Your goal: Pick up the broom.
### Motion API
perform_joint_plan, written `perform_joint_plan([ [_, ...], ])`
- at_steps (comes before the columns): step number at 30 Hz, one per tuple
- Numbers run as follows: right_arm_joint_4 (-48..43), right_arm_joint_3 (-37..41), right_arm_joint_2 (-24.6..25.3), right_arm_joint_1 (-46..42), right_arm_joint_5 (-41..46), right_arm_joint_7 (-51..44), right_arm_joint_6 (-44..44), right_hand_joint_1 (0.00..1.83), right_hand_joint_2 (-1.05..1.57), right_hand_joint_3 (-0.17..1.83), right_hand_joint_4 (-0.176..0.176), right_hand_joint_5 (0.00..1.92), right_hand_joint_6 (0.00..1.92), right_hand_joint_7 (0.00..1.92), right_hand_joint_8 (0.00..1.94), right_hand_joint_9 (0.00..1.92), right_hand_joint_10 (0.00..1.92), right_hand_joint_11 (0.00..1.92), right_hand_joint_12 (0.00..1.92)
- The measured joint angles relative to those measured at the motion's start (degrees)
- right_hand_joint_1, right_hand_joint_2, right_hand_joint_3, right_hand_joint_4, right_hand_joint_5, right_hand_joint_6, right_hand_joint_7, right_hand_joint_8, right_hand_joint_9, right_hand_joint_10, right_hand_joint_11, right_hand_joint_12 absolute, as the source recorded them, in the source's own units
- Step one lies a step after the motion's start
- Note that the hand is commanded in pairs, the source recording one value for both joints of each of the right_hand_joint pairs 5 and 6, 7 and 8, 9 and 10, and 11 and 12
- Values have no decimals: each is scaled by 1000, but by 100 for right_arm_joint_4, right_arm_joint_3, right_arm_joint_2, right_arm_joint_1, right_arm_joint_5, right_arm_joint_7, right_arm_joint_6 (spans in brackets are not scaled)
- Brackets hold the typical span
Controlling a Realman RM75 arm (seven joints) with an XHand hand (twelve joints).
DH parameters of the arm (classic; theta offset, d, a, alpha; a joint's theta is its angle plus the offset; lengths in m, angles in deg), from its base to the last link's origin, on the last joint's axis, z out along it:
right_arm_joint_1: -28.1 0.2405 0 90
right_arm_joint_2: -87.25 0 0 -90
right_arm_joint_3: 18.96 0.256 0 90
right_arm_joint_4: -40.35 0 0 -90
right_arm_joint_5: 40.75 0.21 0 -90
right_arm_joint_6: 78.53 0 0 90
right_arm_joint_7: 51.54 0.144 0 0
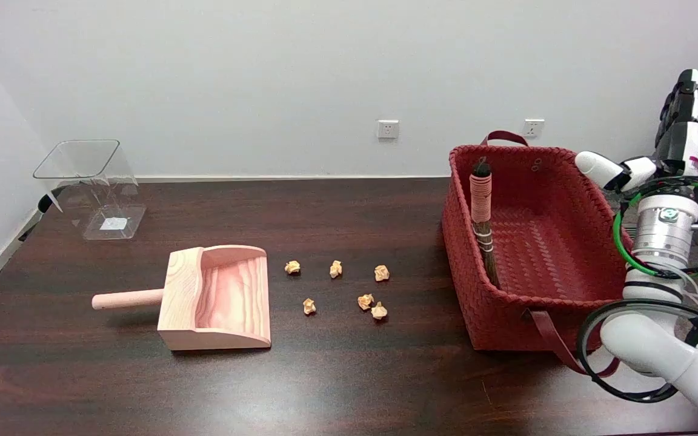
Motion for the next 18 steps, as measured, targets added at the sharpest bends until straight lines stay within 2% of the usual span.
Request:
perform_joint_plan([
  [9, -46, 145, -4, -49, -2, 15, -84, 1135, -746, 1240, 0, 0, 0, 0, 0, 0, 0, 0, 0],
  [18, -33, 281, -4, -83, -2, 10, -171, 1148, -720, 1145, 0, 0, 0, 0, 0, 0, 0, 0, 0],
])
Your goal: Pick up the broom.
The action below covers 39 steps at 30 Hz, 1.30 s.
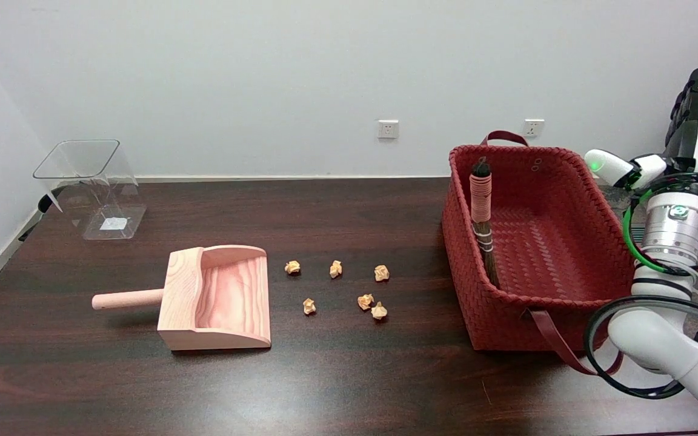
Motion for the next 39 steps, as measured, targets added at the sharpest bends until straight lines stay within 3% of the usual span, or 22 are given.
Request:
perform_joint_plan([
  [13, 467, -59, 38, -265, -83, -84, -168, 1138, -670, 1175, 0, 0, 0, 35, 35, 0, 0, 0, 0],
  [30, 2050, 97, 214, -1788, -521, -393, -513, 1149, -756, 1166, 0, 0, 0, 48, 48, 0, 0, 0, 0],
  [39, 2432, 14, 196, -2130, -737, -459, -666, 1168, -782, 1116, 0, 0, 0, 51, 51, 0, 0, 0, 0],
])
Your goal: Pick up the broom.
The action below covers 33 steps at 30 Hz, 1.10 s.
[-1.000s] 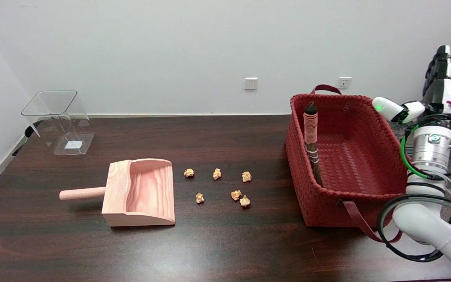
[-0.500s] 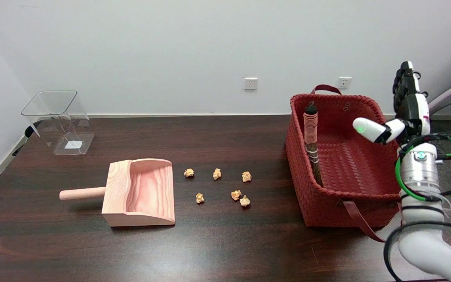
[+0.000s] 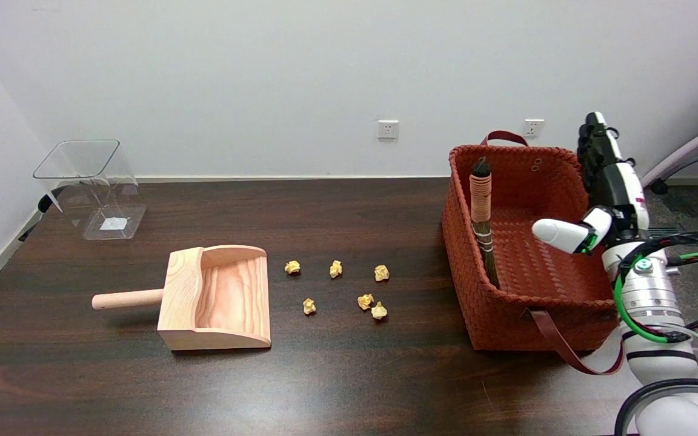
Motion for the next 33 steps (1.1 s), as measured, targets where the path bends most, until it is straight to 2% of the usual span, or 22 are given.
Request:
perform_joint_plan([
  [33, -781, -992, -197, 1119, -86, -25, -566, 1174, -787, 1196, 0, 0, 0, 65, 65, 0, 0, 0, 0],
])
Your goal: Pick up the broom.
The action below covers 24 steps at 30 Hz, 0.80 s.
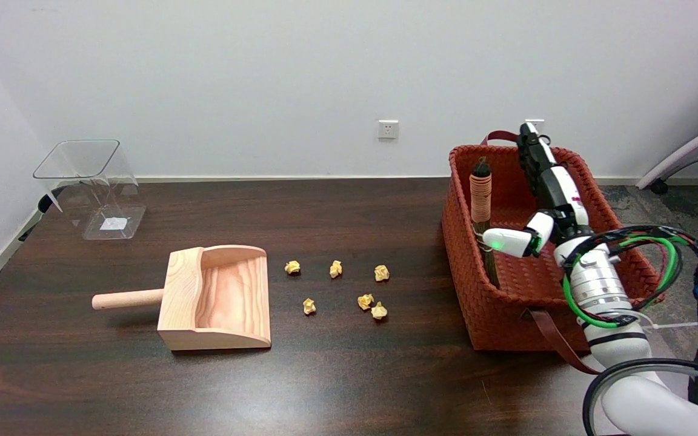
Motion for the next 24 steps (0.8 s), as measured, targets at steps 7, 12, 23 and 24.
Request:
perform_joint_plan([
  [7, -75, -214, 2, 250, -7, 3, -196, 1174, -784, 1191, 0, 0, 0, 75, 75, 0, 0, 0, 0],
  [12, -78, -363, 11, 414, -9, 2, -354, 1174, -743, 1180, 0, 30, 30, 128, 128, 30, 30, 30, 30],
  [23, -30, -567, 49, 640, -34, -16, -559, 1207, -464, 988, 0, 97, 97, 697, 697, 97, 97, 97, 97],
  [24, -24, -578, 56, 658, -40, -18, -572, 1197, -455, 977, 0, 97, 97, 718, 718, 97, 97, 97, 97],
])
